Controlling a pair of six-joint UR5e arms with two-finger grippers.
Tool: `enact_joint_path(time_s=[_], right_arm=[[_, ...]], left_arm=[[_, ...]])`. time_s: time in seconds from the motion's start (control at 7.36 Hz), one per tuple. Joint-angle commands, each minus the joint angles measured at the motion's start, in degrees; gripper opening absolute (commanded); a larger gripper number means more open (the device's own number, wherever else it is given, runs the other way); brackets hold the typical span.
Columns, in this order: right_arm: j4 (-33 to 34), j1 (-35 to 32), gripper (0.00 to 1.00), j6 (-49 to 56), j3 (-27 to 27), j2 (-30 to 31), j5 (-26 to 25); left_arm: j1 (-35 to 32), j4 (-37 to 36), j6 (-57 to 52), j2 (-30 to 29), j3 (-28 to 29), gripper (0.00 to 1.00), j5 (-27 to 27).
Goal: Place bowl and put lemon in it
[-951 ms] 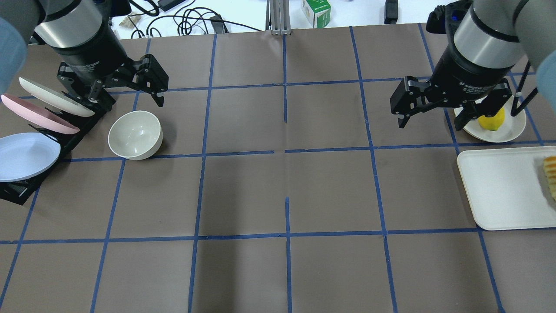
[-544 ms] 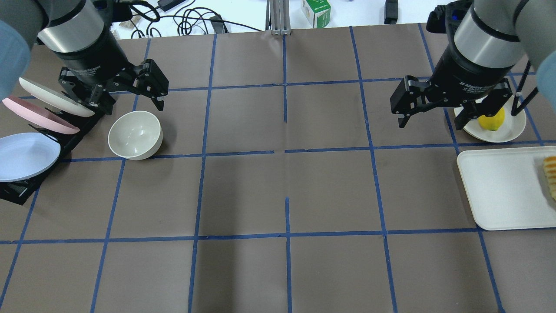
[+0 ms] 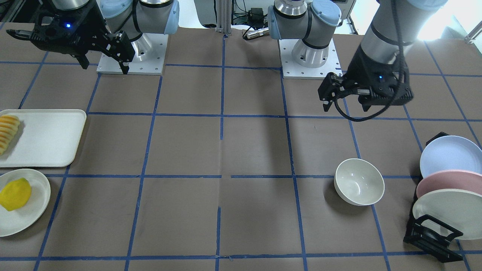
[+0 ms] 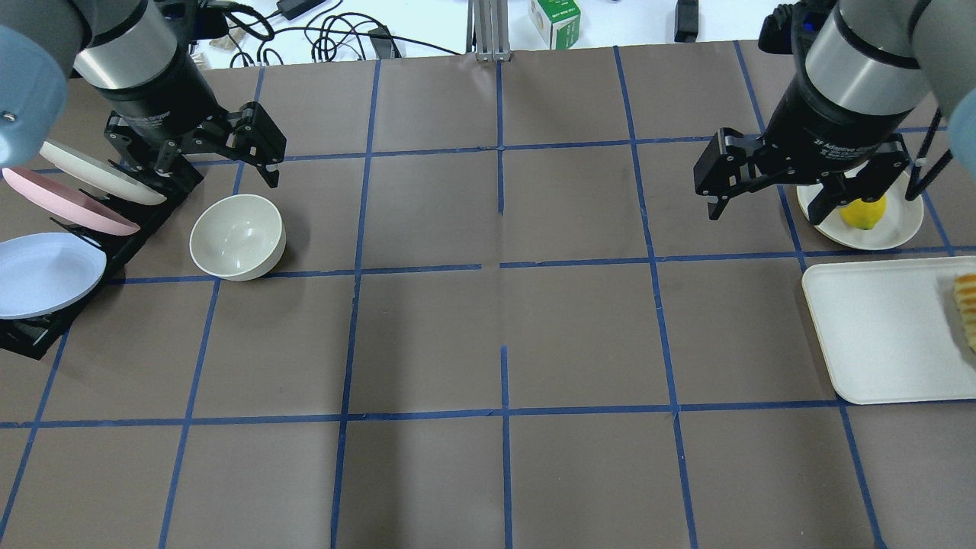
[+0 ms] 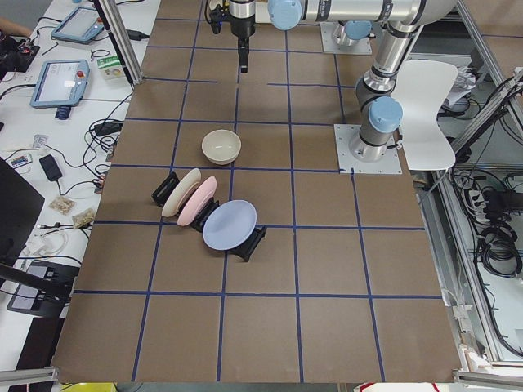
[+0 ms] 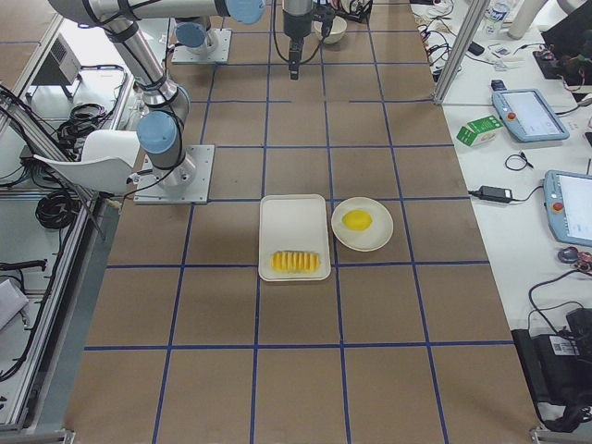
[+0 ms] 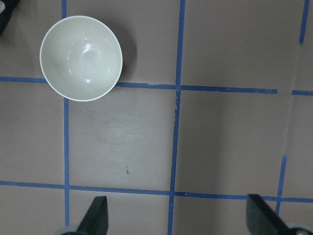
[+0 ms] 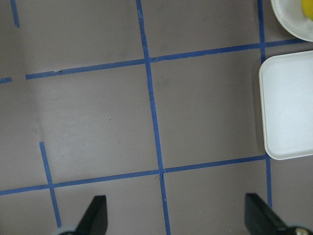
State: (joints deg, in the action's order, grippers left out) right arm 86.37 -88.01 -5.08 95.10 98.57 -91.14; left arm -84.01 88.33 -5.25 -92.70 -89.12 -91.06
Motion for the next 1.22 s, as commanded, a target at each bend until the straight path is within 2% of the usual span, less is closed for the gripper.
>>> enact_joint_path(time_s=[0.0,0.14,0.27,0.41,0.54,0.68,0.82,1.09], right_arm=[[0.73,6.04,1.00,1.12,0.35,-1.09,0.17],[1.78,11.32,1.00,3.73,0.35,-3.02,0.26],[5.36,13.72,1.00,8.72,0.35,-6.95,0.08],[11.40,16.44,1.00,13.12,0.26,-11.08,-0.18],[12.94,20.47,1.00,16.47,0.26,-13.64,0.17],[14.00,22.77,1.00,18.68,-0.35,-17.50,0.08],[20.44,23.40,1.00,23.14,-0.27,-21.28,-0.44],[26.29,27.26,1.00,27.29,-0.27,-26.65,-2.29]], left_arm=[[9.01,-2.89,-8.23,-4.75,-0.18,1.00,2.71],[11.65,-4.99,-13.68,-7.04,-0.52,1.00,2.55],[13.68,-5.97,-14.08,-9.76,-0.53,1.00,2.81],[14.22,-10.15,-14.52,-12.83,-0.79,1.00,2.64],[14.49,-13.42,-14.70,-14.51,-2.18,1.00,2.64],[15.36,-19.19,-18.09,-16.18,-4.81,1.00,2.38],[16.94,-24.12,-18.91,-17.24,-8.23,1.00,2.72],[20.01,-31.01,-22.41,-19.70,-12.03,1.00,2.90]])
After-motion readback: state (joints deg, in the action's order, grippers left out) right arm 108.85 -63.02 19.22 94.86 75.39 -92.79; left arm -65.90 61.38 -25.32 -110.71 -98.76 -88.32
